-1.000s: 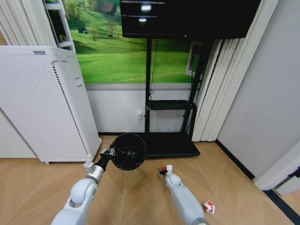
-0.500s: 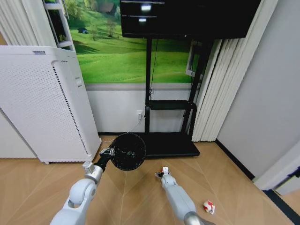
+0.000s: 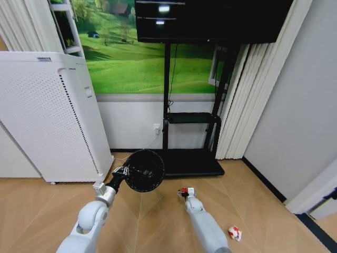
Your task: Pick up the trash bin and place the garbage on the floor into it.
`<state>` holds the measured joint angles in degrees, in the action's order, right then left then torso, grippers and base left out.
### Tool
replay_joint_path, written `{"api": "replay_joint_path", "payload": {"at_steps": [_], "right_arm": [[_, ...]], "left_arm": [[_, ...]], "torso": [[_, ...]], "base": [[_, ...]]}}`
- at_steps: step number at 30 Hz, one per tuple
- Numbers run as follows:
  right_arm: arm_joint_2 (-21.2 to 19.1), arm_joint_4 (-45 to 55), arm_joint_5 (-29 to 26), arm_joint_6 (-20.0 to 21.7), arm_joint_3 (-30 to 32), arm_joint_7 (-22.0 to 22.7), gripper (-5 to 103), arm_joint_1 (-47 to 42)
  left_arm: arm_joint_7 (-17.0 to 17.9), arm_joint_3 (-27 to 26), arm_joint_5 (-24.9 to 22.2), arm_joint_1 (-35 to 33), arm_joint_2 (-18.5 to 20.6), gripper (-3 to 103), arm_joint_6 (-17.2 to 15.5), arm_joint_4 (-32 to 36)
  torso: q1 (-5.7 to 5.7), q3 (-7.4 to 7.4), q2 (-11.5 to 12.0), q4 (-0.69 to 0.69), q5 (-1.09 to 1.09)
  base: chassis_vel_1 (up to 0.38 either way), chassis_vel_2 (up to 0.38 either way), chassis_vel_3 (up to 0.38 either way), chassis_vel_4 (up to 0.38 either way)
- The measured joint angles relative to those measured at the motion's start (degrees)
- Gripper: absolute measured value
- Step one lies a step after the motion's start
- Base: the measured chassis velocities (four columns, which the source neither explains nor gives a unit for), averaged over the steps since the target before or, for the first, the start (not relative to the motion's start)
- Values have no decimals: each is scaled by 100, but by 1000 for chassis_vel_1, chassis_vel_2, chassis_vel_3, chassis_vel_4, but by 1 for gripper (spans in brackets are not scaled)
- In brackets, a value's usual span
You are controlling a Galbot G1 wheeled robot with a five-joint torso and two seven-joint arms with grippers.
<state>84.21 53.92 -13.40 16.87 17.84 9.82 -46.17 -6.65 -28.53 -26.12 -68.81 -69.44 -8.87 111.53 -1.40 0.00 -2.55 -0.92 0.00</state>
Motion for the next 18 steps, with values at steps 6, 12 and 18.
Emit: {"api": "replay_joint_path", "payload": {"at_steps": [6,12,18], "right_arm": [[-63,125,-2,59,12,-66,100,-129],[-68,137,2,66,13,-76,100,-132],[-74,137,8,77,7,-79,100,-111]], "left_arm": [[-14,16,12,-12,-19,7,0,-4],[-14,8,16,-25,-14,7,0,-1],[-13,8,16,-6,-19,7,0,2]], "torso": [[1,0,0,0,0],[1,0,0,1,0],[1,0,0,0,0]], "base": [[0,0,0,0],[-15,10,15,-17],[-83,81,86,-74]]}}
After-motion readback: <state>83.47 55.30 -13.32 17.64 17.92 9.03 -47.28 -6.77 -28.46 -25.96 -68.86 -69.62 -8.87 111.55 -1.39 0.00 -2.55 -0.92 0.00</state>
